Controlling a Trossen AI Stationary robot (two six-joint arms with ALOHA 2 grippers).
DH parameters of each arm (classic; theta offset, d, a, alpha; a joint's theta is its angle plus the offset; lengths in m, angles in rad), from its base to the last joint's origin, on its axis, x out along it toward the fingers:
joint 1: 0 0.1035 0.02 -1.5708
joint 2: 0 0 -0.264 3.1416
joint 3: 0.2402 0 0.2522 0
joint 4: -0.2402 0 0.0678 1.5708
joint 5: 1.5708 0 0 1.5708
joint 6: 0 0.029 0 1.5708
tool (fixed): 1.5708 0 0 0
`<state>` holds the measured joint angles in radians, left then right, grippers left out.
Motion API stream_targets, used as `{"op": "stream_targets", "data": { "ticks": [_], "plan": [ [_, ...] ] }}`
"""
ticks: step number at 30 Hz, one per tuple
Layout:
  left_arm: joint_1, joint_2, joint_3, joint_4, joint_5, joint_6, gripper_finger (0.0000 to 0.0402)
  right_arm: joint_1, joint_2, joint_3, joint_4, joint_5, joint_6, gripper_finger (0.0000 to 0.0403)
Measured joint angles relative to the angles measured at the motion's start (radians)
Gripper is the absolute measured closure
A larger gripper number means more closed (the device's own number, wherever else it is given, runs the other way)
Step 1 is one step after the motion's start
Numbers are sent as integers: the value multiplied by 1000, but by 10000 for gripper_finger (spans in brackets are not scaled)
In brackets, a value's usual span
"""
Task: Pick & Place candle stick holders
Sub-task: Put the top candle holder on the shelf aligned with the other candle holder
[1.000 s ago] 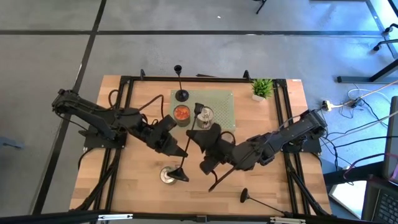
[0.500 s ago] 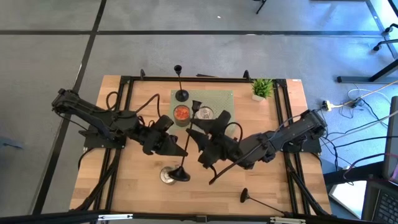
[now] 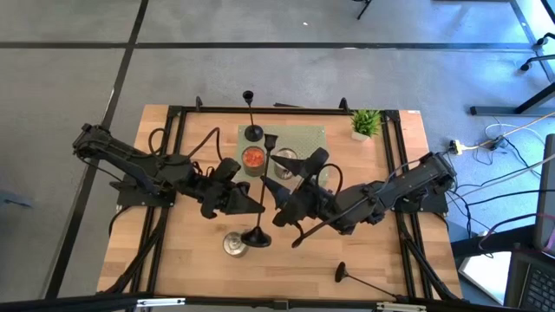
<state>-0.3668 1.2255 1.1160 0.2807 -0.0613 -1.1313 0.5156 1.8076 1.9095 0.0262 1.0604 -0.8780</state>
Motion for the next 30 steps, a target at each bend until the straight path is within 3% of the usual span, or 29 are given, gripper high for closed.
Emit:
{"op": "stream_targets", "data": {
  "ticks": [13,22,30],
  "plan": [
    [2,0,0,10,-15,-5,395,6,-1,1,-10,33,-108,141],
    [3,-2,-2,57,-16,-19,395,88,-2,2,8,138,-132,141],
    [2,-3,-2,59,4,-36,395,212,-20,2,20,331,-124,141]
  ]
}}
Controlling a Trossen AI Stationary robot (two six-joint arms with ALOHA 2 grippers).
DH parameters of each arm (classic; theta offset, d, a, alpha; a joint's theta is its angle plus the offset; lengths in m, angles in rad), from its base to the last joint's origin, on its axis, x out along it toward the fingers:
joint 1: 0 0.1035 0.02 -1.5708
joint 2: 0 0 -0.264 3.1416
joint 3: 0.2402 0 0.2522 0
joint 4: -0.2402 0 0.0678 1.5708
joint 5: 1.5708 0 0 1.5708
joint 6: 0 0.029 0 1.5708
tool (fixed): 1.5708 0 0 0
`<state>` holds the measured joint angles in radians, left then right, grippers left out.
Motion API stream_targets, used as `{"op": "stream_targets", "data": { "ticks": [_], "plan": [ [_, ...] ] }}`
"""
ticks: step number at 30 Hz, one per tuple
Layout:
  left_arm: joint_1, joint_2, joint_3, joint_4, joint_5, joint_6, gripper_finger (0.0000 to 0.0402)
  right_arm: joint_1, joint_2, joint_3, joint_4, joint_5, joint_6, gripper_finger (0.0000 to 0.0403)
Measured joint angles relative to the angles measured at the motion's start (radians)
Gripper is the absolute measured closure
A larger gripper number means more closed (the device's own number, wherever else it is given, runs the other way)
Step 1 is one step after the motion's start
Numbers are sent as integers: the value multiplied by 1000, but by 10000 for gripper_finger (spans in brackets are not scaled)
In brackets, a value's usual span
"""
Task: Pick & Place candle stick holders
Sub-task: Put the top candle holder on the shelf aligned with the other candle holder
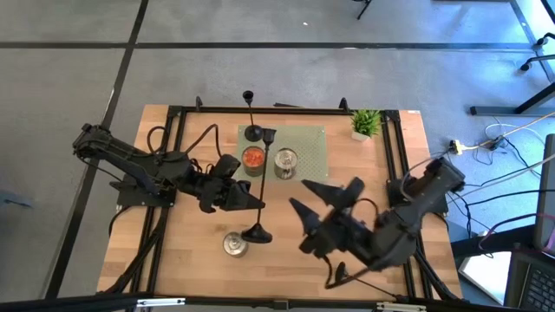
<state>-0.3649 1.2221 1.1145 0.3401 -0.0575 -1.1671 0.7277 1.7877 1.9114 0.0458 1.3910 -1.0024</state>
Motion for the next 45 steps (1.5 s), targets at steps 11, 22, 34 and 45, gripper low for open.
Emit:
{"op": "stream_targets", "data": {
  "ticks": [11,22,34,45],
  "plan": [
    [53,2,73,-4,-17,363,395,97,-111,0,6,166,472,141],
    [134,2,415,-438,-132,819,395,37,-157,-2,-60,-216,974,141],
    [191,-38,510,-933,43,824,395,-323,-221,-2,-404,-950,1367,142],
    [190,-93,434,-833,-251,961,395,-484,-220,-3,-355,-1000,1285,163]
  ]
}}
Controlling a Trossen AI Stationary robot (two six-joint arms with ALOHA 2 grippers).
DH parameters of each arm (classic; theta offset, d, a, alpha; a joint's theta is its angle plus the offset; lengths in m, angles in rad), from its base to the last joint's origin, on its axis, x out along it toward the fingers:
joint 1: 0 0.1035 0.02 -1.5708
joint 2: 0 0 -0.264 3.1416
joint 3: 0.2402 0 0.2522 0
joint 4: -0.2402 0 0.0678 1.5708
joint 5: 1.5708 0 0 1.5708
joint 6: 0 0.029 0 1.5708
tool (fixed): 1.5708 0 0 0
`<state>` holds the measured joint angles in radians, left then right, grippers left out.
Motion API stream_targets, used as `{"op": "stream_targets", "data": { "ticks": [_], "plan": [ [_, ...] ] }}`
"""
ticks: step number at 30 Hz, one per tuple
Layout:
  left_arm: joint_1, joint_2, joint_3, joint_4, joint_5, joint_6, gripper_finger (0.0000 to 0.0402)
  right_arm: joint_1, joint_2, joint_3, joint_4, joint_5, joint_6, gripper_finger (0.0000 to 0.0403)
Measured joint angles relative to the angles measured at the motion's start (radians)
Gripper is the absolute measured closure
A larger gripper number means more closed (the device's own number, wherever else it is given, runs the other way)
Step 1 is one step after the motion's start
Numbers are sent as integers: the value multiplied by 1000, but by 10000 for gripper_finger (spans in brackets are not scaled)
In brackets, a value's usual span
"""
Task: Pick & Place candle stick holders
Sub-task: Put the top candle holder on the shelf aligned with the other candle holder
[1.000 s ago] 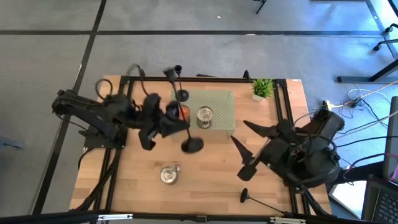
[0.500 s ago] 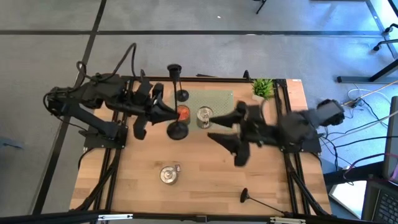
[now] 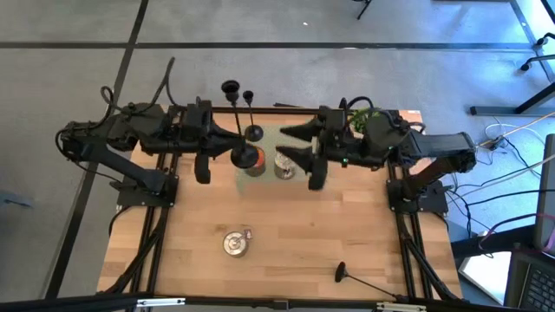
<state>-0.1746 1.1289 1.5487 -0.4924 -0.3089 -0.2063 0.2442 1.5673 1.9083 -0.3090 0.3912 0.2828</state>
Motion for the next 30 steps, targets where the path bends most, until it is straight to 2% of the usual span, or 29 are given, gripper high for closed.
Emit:
{"op": "stream_targets", "data": {
  "ticks": [9,12,14,18,21,25,30],
  "plan": [
    [0,-90,-373,423,-223,-68,395,-96,9,-58,82,60,-2,164],
    [1,-98,-427,455,-237,-80,395,-111,9,-110,133,57,-2,164],
    [8,-97,-430,445,-200,-84,395,-115,11,-130,135,27,-3,164],
    [28,-95,-429,421,-37,-124,395,-104,36,-153,133,-25,-4,164],
    [42,-79,-429,387,38,-152,395,-91,73,-153,170,-62,-21,164],
    [46,-65,-429,366,73,-166,395,-69,93,-153,223,-130,-44,164],
    [46,-65,-429,368,108,-166,395,-57,95,-153,219,-144,-36,164]
  ]
}}
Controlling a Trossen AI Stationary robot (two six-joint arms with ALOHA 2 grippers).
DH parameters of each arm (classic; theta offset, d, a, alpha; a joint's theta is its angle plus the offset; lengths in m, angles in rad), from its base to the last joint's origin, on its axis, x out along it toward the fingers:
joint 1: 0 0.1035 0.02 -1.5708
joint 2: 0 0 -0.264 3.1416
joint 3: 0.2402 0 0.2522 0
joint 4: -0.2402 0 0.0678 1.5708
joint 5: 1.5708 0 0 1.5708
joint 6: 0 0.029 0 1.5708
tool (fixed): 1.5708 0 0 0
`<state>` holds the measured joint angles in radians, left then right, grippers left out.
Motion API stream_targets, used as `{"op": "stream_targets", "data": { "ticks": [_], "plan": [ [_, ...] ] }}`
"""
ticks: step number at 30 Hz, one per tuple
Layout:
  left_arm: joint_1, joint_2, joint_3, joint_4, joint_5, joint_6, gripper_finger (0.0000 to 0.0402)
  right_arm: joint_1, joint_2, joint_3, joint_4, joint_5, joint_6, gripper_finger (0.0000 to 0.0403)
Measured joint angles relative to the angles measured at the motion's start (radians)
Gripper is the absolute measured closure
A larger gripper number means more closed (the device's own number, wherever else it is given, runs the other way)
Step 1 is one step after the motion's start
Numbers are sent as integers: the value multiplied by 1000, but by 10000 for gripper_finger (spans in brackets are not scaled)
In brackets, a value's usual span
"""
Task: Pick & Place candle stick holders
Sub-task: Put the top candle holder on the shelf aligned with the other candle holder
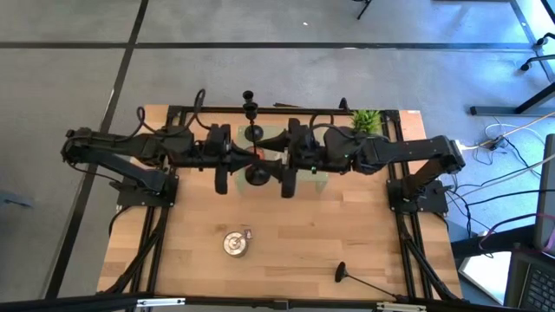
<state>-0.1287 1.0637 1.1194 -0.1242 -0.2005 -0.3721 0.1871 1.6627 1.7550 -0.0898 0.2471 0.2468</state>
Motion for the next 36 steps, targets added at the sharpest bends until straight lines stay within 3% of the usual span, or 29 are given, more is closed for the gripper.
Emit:
{"op": "stream_targets", "data": {
  "ticks": [5,9,22,36],
  "plan": [
    [0,-2,0,0,40,-4,395,-4,0,0,-1,9,12,165],
    [-21,-6,0,-4,-15,0,395,-10,0,1,-7,6,53,165],
    [-94,-29,1,5,3,9,395,-11,0,1,9,15,61,165],
    [-61,11,0,62,69,8,395,-11,0,1,4,-13,102,169]
  ]
}}
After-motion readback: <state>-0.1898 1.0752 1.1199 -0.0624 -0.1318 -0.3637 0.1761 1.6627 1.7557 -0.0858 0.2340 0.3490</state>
